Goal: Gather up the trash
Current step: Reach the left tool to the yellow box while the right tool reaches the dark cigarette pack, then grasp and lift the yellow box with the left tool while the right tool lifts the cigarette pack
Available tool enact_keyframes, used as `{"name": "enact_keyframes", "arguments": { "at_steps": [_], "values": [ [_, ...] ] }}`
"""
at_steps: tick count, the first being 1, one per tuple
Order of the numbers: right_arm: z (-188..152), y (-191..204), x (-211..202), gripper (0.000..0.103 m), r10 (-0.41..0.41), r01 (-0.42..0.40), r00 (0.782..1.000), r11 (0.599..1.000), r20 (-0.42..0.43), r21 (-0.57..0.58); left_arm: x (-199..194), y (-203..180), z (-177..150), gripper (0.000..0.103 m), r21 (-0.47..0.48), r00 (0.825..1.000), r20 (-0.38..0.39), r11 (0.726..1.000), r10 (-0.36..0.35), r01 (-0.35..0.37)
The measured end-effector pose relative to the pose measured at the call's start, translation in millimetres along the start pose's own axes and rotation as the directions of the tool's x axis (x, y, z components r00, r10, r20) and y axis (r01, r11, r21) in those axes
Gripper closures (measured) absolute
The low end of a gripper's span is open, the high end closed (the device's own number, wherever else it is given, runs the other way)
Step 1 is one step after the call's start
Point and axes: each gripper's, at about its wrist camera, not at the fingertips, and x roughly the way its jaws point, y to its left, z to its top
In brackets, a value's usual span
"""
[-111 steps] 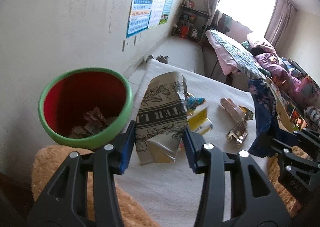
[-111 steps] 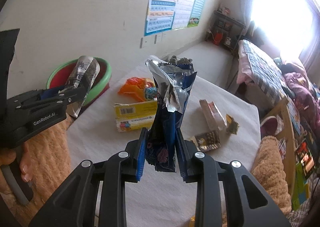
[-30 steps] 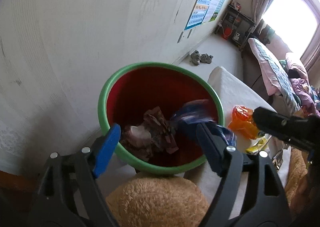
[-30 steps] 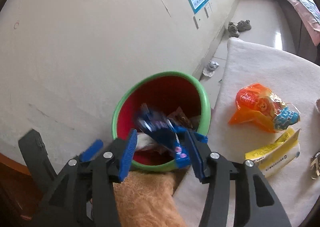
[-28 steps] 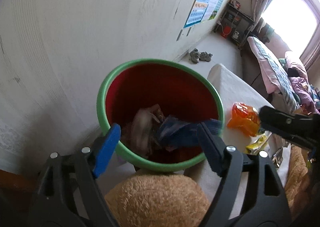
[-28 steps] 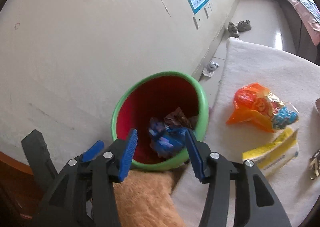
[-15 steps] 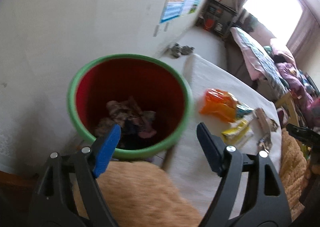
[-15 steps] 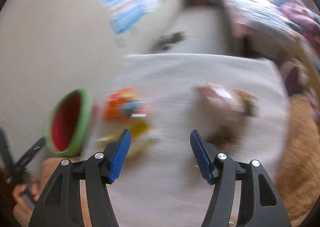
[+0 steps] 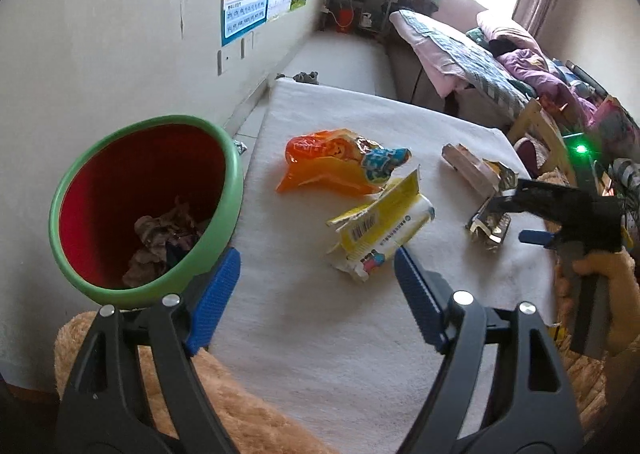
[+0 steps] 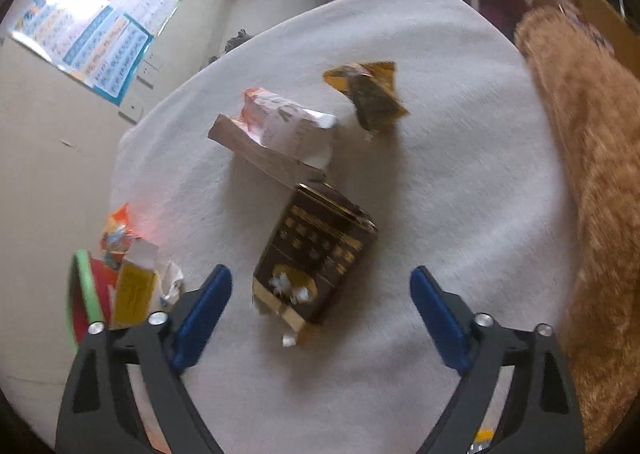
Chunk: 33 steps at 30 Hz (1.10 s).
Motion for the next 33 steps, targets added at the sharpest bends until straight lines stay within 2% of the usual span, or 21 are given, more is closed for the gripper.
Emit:
{"name": "enact_keyframes", "arguments": {
  "at_steps": [3, 5, 8, 12, 15, 17, 20, 23, 24, 27, 28, 29, 31, 33],
  "values": [
    [0.1, 10.4, 12.2, 0.017, -0.072, 0.073, 0.997, 0.996, 0.026, -0.053, 2.9, 5.0, -0.8, 0.025, -0.026, 1.000, -0.010, 1.000, -0.005, 0.005],
    [-2.3, 16.7, 16.2, 0.037, -0.083, 0.087, 0.996, 0.990, 0.039, -0.115, 6.3, 6.2, -2.1, 0.025, -0.030, 1.000, -0.028, 1.000, -0.006, 0.005],
    [-6.0, 17.7, 13.0, 0.050, -0.036, 0.040, 0.999, 0.984, 0.026, -0.171, 14.4, 2.9, -2.7, 0.025, -0.015, 0.998, -0.064, 1.000, -0.011, 0.010],
    [-17.1, 11.2, -11.9, 0.052, 0.022, -0.022, 1.000, 0.966, -0.005, -0.258, 21.0, -8.3, -2.0, 0.025, 0.034, 0.996, -0.085, 0.999, -0.015, 0.018],
    [-31.7, 1.0, -28.4, 0.052, 0.077, -0.087, 0.996, 0.956, -0.046, -0.280, 31.2, -27.7, 3.2, 0.025, 0.107, 0.995, -0.100, 0.994, -0.013, 0.023],
    [-44.1, -3.1, -35.2, 0.052, 0.110, -0.123, 0.992, 0.954, -0.063, -0.274, 41.3, -44.6, 7.1, 0.020, 0.178, 0.995, -0.100, 0.984, 0.004, 0.014],
    [-54.5, -5.3, -38.5, 0.052, 0.130, -0.142, 0.989, 0.953, -0.064, -0.267, 61.1, -67.2, 10.4, 0.019, 0.279, 0.994, -0.104, 0.960, 0.045, -0.014],
    [-61.4, -4.6, -37.3, 0.052, 0.129, -0.144, 0.989, 0.951, -0.070, -0.273, 87.5, -79.3, 10.2, 0.018, 0.342, 0.984, -0.144, 0.939, 0.102, -0.047],
    [-61.6, -3.7, -36.1, 0.052, 0.134, -0.150, 0.988, 0.951, -0.076, -0.270, 100.6, -81.3, 8.9, 0.018, 0.365, 0.976, -0.171, 0.929, 0.137, -0.067],
    [-66.3, -1.8, -35.0, 0.052, 0.147, -0.164, 0.986, 0.952, -0.084, -0.258, 120.2, -78.5, 5.3, 0.018, 0.389, 0.959, -0.221, 0.917, 0.180, -0.082],
    [-67.2, -1.7, -34.5, 0.052, 0.148, -0.166, 0.985, 0.952, -0.086, -0.258, 124.9, -75.9, 4.2, 0.023, 0.386, 0.953, -0.239, 0.919, 0.186, -0.082],
    [-68.0, -1.6, -34.0, 0.052, 0.147, -0.165, 0.985, 0.951, -0.087, -0.260, 126.9, -72.6, 3.4, 0.039, 0.376, 0.950, -0.253, 0.924, 0.183, -0.077],
    [-68.8, -2.2, -33.2, 0.052, 0.146, -0.164, 0.985, 0.951, -0.087, -0.260, 124.7, -63.9, 4.6, 0.051, 0.309, 0.950, -0.288, 0.951, 0.120, -0.026],
    [-69.2, -2.0, -32.8, 0.052, 0.151, -0.168, 0.985, 0.952, -0.086, -0.255, 117.7, -58.3, 3.6, 0.058, 0.280, 0.950, -0.296, 0.960, 0.099, -0.013]
  ]
}}
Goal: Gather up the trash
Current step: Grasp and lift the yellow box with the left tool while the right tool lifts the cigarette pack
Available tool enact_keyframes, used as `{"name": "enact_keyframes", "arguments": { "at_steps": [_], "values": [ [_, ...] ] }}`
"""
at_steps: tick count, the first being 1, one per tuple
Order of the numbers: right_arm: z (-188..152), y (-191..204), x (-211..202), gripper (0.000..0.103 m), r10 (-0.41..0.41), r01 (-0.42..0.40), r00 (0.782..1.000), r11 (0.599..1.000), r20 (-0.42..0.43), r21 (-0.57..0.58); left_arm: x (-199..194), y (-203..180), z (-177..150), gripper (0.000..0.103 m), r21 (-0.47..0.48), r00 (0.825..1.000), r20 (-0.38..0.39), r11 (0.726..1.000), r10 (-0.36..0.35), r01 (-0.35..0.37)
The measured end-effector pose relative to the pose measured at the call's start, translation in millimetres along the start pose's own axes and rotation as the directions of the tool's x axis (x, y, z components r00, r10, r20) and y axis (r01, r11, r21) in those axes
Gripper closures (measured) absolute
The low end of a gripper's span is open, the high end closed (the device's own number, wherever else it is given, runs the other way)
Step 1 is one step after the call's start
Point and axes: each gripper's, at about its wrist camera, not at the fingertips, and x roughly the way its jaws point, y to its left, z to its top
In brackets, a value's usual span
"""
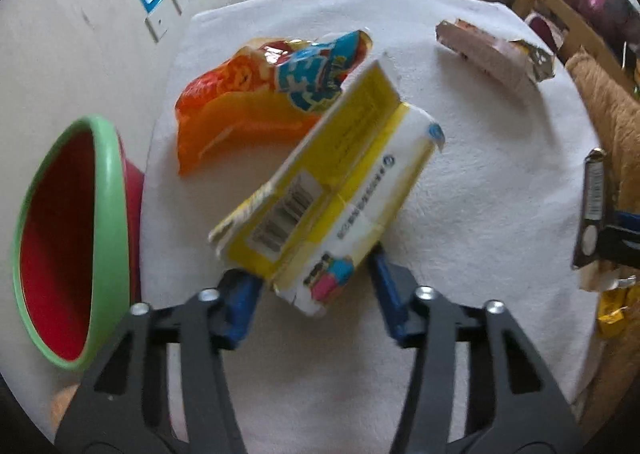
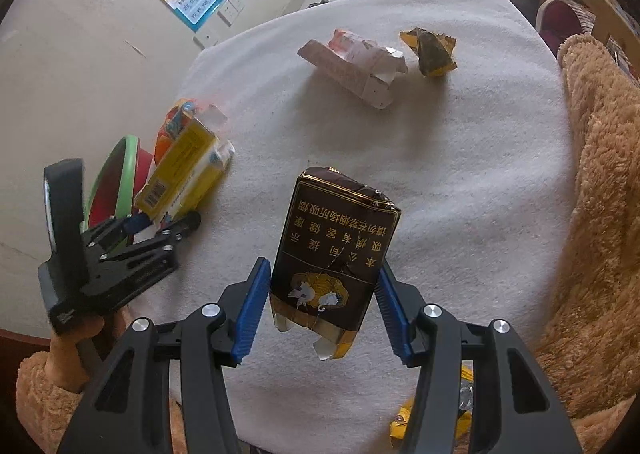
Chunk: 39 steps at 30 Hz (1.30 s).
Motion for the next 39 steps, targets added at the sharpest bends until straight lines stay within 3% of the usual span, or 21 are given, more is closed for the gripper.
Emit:
{"name": "enact_keyframes", "arguments": {
  "at_steps": [2, 6, 9, 12, 16, 25, 31, 39],
  "values": [
    [-0.7, -0.6, -1.4, 0.052, 0.003, -0.003, 1.000, 1.000, 0.004, -0.001, -8.7, 5.6, -9.8, 0.063, -0.032, 0.999, -0.017, 0.999, -0.032, 0.031],
    [-5.0, 3.1, 2.9, 0.051, -0.012, 0.012, 1.000, 1.000, -0.012, -0.024, -30.2, 11.3, -26.4, 0.065, -0.080, 0.997, -0.002, 0.994, -0.073, 0.072],
    [-9.5, 9.3, 11.9, 0.051, -0.037, 0.035, 0.999, 0.998, -0.038, -0.054, -42.6, 8.3, -33.8, 0.060, -0.069, 0.998, 0.019, 0.996, -0.057, 0.058],
    [-12.6, 13.6, 17.6, 0.051, -0.053, 0.049, 0.997, 0.996, -0.053, -0.075, -53.5, 1.3, -39.6, 0.042, -0.053, 0.997, 0.045, 0.996, -0.066, 0.068],
    [-15.5, 15.5, 24.3, 0.049, -0.060, 0.054, 0.996, 0.995, -0.072, -0.085, -55.5, -4.7, -33.3, 0.035, -0.030, 0.997, 0.066, 0.999, -0.040, 0.042],
    [-19.0, 16.7, 28.9, 0.051, -0.070, 0.063, 0.994, 0.994, -0.079, -0.088, -28.2, -20.8, -19.5, 0.035, 0.034, 0.999, 0.022, 0.999, 0.038, -0.039],
    [-19.5, 15.9, 35.2, 0.049, -0.074, 0.066, 0.993, 0.995, -0.098, -0.077, -48.9, -20.3, -18.3, 0.032, 0.059, 0.995, 0.092, 0.998, 0.031, -0.037],
    [-20.2, 24.1, 45.6, 0.053, -0.090, 0.079, 0.990, 0.992, -0.107, -0.100, -57.6, -19.9, -2.0, 0.025, 0.111, 0.996, 0.092, 0.994, 0.002, -0.012]
  ]
}}
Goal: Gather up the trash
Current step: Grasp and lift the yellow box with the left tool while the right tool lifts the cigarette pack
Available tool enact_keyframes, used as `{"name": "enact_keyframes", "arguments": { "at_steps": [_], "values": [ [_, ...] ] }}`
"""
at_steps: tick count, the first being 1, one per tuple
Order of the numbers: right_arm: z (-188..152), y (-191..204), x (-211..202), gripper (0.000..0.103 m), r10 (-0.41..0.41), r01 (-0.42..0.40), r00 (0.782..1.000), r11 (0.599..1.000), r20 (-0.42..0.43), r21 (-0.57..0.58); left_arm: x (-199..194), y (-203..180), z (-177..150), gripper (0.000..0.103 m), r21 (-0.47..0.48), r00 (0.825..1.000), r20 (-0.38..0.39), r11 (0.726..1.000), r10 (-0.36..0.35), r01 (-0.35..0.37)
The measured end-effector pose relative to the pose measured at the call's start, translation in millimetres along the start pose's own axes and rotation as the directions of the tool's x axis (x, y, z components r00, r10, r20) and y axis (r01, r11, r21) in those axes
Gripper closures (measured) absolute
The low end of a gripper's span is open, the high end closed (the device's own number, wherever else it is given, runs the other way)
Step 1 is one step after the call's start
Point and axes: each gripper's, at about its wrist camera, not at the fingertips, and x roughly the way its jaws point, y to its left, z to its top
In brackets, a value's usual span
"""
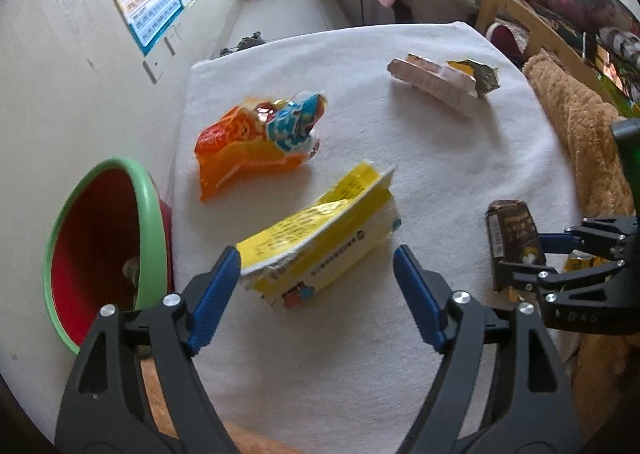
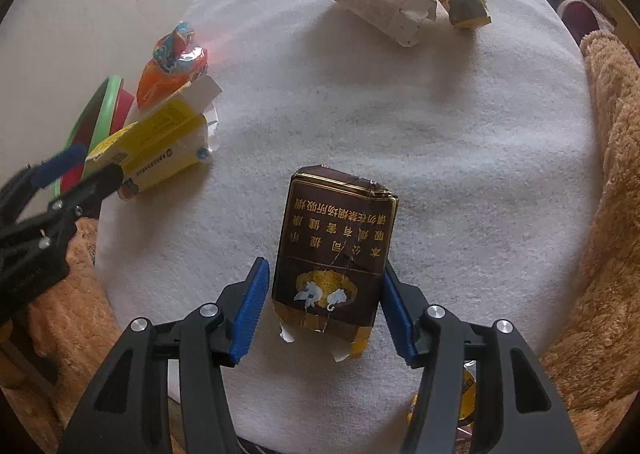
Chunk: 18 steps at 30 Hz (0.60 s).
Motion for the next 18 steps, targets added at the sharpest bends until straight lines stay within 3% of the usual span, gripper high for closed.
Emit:
{"name": "enact_keyframes", "arguments": {
  "at_steps": [5, 8, 12, 15, 18],
  "values": [
    [0.1, 6.4, 0.8, 0.054, 0.007, -0.006, 1.000, 1.000, 0.009, -0.018, 27.5, -9.7, 7.7, 0.023, 0.079, 0.996, -0.078, 0.996, 0.038, -0.032],
    [0.8, 8.5, 2.9, 0.054, 0.008, -0.008, 1.000, 1.000, 0.009, -0.020, 52.1, -12.3, 3.9, 0.023, 0.130, 0.984, -0.136, 0.987, 0.115, -0.098],
    [-0.2, 7.0, 1.5, 0.054, 0.012, -0.012, 1.000, 1.000, 0.010, -0.018, 59.5, -12.5, -4.4, 0.023, 0.185, 0.972, -0.112, 0.965, 0.208, -0.185],
    [-0.3, 6.0, 1.7, 0.054, 0.011, -0.011, 1.000, 1.000, 0.009, -0.021, 47.4, -3.1, -4.0, 0.023, 0.115, 0.988, -0.083, 0.986, 0.129, -0.119],
    [-0.6, 3.8, 3.3, 0.054, 0.018, -0.018, 1.000, 1.000, 0.004, -0.022, 39.3, 8.2, 3.6, 0.023, 0.070, 0.989, -0.051, 0.988, 0.141, -0.138]
  ]
}}
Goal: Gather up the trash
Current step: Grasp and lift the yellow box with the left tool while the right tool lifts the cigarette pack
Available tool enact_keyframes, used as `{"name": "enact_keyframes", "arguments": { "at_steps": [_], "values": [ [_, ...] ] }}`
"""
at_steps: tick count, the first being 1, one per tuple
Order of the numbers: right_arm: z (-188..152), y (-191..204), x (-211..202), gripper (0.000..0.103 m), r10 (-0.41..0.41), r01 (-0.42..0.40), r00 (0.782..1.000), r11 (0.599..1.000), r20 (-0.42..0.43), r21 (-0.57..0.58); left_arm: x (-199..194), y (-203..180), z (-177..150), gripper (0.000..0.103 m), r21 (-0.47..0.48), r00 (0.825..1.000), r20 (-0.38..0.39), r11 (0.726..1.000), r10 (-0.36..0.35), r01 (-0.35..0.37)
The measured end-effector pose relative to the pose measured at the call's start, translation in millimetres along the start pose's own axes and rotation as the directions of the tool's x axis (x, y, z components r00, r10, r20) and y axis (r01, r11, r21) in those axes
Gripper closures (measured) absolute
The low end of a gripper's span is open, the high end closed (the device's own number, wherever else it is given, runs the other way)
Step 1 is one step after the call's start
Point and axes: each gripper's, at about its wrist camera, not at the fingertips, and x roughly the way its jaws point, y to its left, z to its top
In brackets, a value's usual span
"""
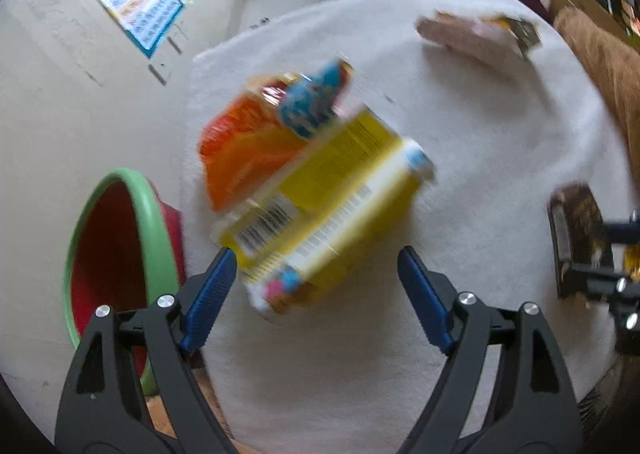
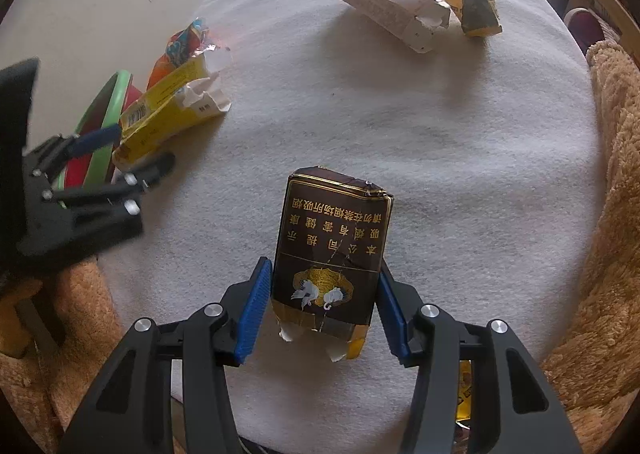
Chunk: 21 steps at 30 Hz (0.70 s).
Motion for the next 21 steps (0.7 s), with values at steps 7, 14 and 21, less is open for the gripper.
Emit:
{"name": "enact_keyframes", "arguments": {
  "at_steps": [7, 14, 21],
  "values": [
    [2.6, -0.1, 0.1, 0.054, 0.024, -0.024, 1.000, 1.000, -0.006, -0.006, 30.3, -8.6, 9.3, 0.024, 0.087, 0.994, -0.092, 0.995, 0.054, -0.046],
    [2.1, -5.6, -9.9, 0.054, 0.043, -0.043, 0.998, 0.999, 0.039, 0.005, 7.6, 13.5, -2.4, 0.077, -0.070, 0.997, -0.049, 0.996, -0.057, 0.054],
    [1.3, -0.2, -32.1, 0.054, 0.045, -0.043, 0.990, 0.999, 0.134, -0.021, -37.4, 26.6, -37.0, 0.077, -0.250, 0.986, 0.108, 0.957, -0.126, 0.150]
  ]
}}
